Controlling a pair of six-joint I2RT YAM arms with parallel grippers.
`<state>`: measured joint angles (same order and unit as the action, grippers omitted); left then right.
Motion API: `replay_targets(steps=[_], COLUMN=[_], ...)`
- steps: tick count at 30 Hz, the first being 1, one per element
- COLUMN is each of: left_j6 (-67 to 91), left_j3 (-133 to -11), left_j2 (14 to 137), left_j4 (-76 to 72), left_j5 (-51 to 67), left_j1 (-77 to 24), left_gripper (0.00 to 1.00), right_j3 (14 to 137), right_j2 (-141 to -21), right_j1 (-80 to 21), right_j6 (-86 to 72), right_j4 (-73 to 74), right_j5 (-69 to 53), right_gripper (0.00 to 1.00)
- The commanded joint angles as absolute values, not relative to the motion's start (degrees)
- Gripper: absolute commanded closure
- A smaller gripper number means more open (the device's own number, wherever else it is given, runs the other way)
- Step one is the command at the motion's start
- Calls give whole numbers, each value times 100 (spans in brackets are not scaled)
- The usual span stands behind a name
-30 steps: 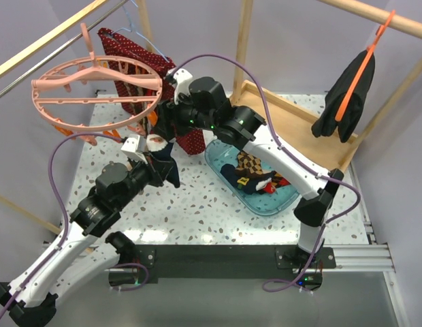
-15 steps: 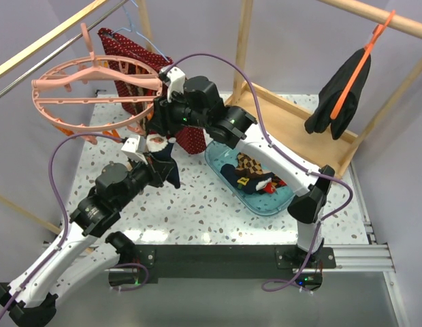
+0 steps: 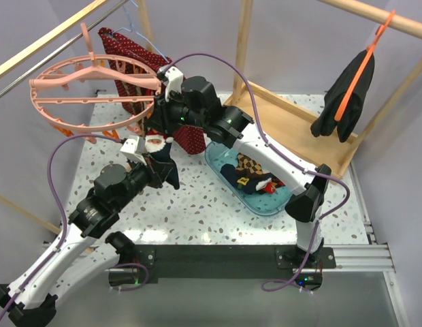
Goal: Remove the socks clipped to the hanger
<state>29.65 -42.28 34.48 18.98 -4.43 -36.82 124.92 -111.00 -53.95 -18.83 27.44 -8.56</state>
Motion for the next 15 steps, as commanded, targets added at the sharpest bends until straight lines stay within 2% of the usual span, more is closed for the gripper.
replay_targets(steps=[1, 12, 15], left_j6=[3085, 3269, 3270], left_j3=[-4175, -3973, -3981], left_j2=[3410, 3121, 3067], left_j4=[1837, 2188, 2206], left_j5=[-343, -281, -343], left_j1=[-3674, -3674, -3674], left_gripper=[100, 100, 100], right_j3=[12691, 12735, 12735], right_j2=[-11065, -11092, -11092], right_j1=[-5396, -5396, -5405], right_j6=[-1942, -1978, -1960], right_j4=[2558, 2610, 2637], right_j5=[-897, -800, -826], right_gripper=[100, 98, 65])
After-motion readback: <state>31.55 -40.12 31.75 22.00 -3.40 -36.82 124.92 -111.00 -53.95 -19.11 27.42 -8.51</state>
